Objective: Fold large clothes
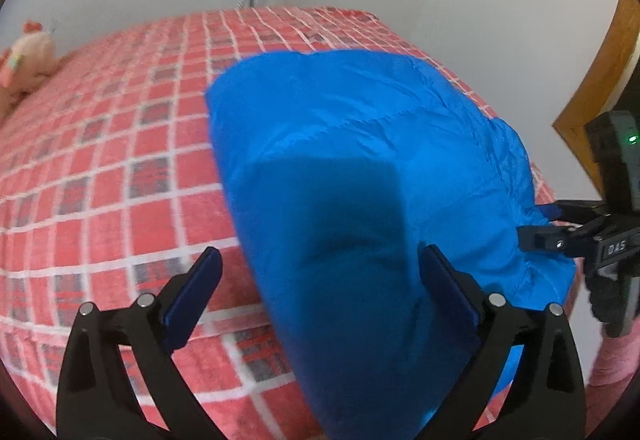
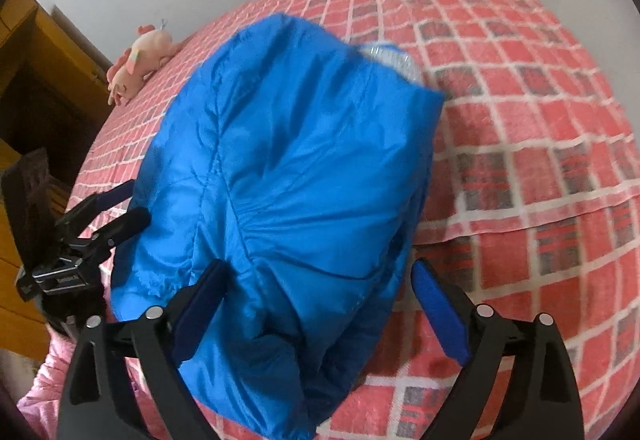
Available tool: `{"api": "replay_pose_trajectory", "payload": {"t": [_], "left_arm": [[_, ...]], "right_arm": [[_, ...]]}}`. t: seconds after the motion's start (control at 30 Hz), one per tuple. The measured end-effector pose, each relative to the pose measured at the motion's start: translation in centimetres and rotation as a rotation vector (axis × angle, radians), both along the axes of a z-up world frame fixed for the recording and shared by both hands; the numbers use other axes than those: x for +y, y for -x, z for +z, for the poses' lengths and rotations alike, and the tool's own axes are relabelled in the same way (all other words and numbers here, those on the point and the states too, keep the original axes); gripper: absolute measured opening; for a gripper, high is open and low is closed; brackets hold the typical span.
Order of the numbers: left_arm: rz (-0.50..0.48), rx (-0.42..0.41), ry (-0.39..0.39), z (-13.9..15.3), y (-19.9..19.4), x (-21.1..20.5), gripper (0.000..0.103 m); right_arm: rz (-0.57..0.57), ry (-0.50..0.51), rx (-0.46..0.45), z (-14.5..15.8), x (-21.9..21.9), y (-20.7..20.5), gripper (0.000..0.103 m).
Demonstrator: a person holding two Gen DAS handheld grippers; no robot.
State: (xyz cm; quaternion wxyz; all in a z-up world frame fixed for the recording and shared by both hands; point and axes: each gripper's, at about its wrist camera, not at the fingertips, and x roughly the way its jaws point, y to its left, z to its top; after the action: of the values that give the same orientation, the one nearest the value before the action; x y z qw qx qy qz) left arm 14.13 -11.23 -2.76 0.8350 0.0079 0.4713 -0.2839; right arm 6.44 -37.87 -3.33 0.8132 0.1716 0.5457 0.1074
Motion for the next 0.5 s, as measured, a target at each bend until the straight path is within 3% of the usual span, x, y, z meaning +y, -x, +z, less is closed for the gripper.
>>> {"api": "replay_pose_trajectory", "payload": {"t": [0.17, 0.27, 0.37, 0.5], "left_arm": [[-0.047, 0.136, 0.124, -2.0, -2.1, 0.0, 0.101], [-0.065, 0.152, 0.143, -2.4, -2.5, -0.3, 0.101], [-0.076, 0.137, 0.162, -2.5, -2.2, -0.4, 0.099], [-0.070, 0.116, 0.186, -2.1, -1.8, 0.0, 0.087]], "right_arm": [[0.016, -0.109, 0.025, -1.6, -0.5, -1.0, 0.095], [0.033, -0.186, 0.015, -2.4, -0.8, -1.4, 0.095], [0.051, -0.254, -0.006, -2.8, -1.0, -1.4, 0.086], [0.076, -0.249, -0.076, -2.0, -1.0, -0.8, 0.072]]}}
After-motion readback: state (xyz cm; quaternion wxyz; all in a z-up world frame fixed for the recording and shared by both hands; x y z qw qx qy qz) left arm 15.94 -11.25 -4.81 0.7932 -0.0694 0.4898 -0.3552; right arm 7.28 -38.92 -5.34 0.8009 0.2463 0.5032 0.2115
